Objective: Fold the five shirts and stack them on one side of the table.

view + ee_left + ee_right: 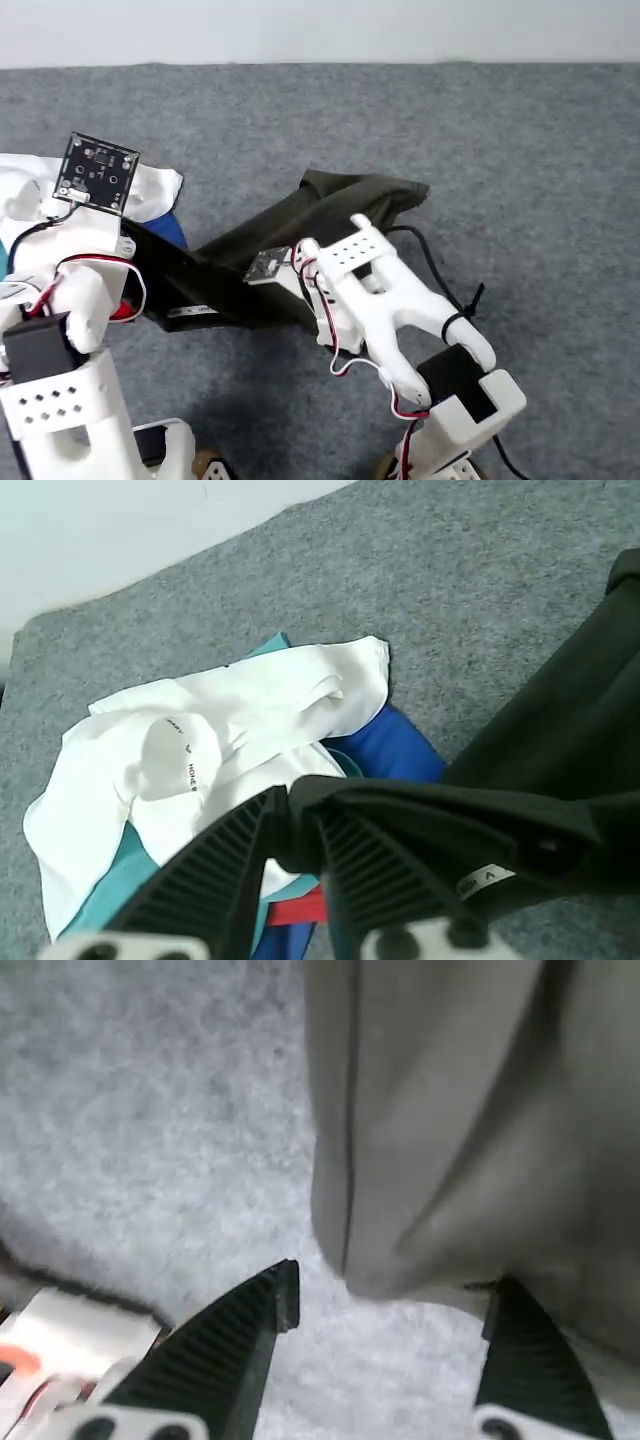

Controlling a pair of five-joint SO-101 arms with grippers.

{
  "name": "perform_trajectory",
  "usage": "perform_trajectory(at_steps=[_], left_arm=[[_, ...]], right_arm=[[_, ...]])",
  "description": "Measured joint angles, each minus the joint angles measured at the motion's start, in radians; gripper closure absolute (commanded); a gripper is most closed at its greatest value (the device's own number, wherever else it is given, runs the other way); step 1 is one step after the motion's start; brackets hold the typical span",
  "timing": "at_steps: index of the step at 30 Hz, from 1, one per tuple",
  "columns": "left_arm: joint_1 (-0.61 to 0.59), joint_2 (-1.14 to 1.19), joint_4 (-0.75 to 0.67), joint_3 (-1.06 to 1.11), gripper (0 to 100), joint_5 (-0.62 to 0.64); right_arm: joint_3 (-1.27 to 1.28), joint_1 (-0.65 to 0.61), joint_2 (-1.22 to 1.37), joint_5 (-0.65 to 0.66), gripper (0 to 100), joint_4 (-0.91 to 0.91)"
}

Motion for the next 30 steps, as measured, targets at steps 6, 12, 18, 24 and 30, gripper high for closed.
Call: perform_trajectory(at_steps=[6,12,18,24,30], left_arm=[[-0.002,0.000,0.000,0.000,98,0.000],[-0.002,0.000,0.000,0.000,98,0.000],[-0.002,0.000,0.000,0.000,98,0.000],[-0.002,0.000,0.000,0.000,98,0.000],[-0.002,0.000,-0.028,-0.048,98,0.000]], right_arm=[[0.006,0.003,0.089,-0.002,70.2,-0.140],[-0.018,0.028,0.137,-0.041,88.5,-0.167],[-0.077,0.084,0.158,-0.049,99.0,-0.172],[-0.157,0.132,0.137,-0.049,98.9,-0.048],[-0.350,0.199,-0.048,-0.006,98.9,0.137]])
